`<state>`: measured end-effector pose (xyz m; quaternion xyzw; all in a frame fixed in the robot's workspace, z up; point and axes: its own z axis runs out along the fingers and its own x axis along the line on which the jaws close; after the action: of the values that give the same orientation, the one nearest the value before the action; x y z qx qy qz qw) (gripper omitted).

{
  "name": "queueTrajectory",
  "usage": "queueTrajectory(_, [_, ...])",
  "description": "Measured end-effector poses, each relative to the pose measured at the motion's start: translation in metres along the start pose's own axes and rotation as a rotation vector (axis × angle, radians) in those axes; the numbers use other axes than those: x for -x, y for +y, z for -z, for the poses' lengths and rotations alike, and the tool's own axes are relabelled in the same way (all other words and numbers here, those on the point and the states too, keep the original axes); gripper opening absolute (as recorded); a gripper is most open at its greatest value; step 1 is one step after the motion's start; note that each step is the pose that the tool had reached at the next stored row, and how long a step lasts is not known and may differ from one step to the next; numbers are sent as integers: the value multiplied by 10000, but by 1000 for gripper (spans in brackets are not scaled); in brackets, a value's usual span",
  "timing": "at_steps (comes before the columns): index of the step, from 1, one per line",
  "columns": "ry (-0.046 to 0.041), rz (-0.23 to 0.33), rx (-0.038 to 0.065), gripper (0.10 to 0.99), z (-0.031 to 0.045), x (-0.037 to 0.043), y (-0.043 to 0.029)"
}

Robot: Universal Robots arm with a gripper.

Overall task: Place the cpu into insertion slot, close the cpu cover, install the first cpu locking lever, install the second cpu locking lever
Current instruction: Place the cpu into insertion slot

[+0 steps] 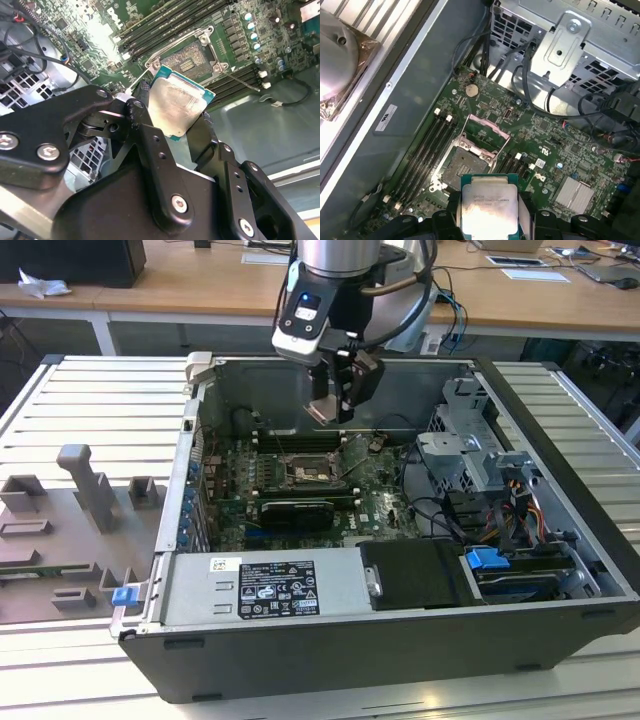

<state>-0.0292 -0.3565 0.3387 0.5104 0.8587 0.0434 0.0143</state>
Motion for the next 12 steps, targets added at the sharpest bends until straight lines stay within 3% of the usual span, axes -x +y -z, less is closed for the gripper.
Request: queueTrajectory(12, [-106,-1176,22,541,-17,0,-2])
